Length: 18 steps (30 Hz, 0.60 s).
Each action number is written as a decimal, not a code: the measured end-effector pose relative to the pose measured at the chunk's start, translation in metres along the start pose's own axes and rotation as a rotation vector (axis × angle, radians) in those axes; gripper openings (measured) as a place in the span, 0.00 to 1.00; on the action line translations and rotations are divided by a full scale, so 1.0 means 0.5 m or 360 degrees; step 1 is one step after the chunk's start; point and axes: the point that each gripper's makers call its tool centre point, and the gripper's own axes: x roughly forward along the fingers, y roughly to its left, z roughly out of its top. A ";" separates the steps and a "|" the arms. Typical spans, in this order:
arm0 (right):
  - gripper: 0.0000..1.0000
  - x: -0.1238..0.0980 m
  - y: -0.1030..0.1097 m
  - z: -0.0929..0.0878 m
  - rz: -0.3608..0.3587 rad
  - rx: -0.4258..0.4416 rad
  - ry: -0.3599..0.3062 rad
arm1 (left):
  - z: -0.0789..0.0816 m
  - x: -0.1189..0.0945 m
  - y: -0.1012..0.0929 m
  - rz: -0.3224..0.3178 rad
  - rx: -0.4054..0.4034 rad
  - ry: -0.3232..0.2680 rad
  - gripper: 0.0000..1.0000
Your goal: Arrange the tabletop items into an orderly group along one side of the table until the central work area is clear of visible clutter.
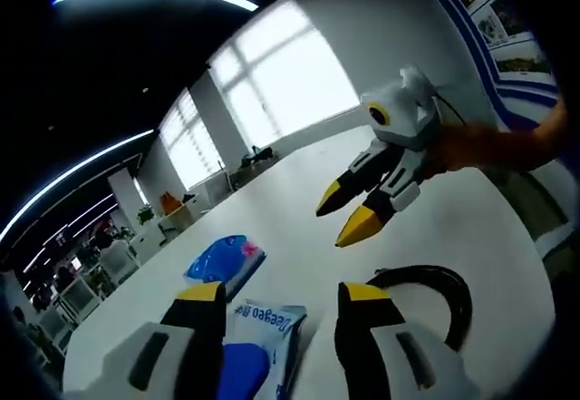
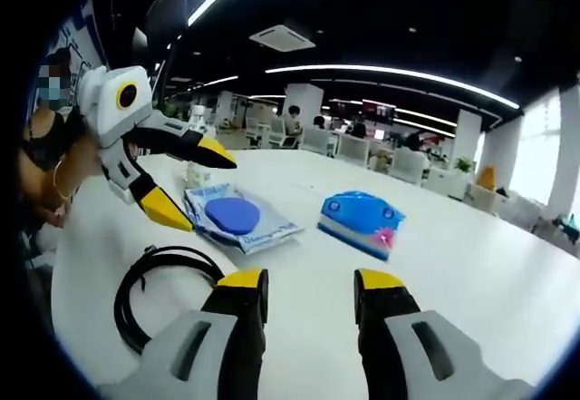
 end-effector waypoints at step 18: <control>0.41 0.032 -0.051 0.012 -0.0094 0.0052 -0.0021 | -0.021 0.032 0.092 0.0176 -0.0301 -0.0020 0.38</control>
